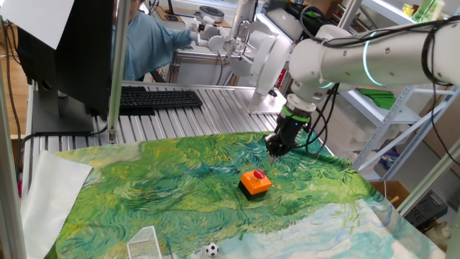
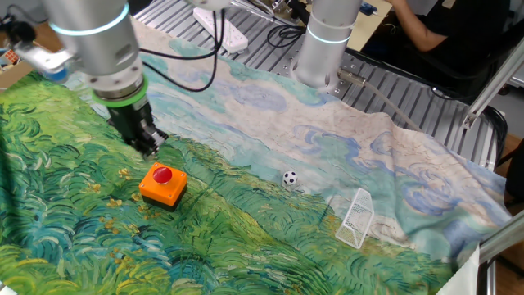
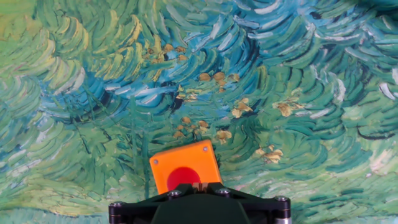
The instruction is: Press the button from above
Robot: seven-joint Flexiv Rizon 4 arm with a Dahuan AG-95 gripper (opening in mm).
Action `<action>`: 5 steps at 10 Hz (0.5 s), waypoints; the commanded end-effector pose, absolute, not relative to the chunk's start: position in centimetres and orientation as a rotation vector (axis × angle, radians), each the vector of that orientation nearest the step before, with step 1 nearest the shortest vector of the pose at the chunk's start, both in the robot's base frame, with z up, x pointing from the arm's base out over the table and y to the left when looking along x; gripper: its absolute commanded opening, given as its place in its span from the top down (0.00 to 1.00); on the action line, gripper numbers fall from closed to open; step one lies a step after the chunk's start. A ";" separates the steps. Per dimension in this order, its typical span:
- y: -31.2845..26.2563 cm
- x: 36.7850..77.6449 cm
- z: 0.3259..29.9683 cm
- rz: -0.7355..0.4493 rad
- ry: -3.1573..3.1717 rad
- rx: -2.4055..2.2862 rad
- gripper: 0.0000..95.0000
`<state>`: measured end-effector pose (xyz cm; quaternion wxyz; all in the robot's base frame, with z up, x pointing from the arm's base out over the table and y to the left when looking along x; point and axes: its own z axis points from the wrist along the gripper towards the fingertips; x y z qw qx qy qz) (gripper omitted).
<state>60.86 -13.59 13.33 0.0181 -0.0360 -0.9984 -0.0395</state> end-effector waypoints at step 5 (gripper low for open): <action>-13.6 61.3 13.1 -0.131 -3.093 -0.115 1.00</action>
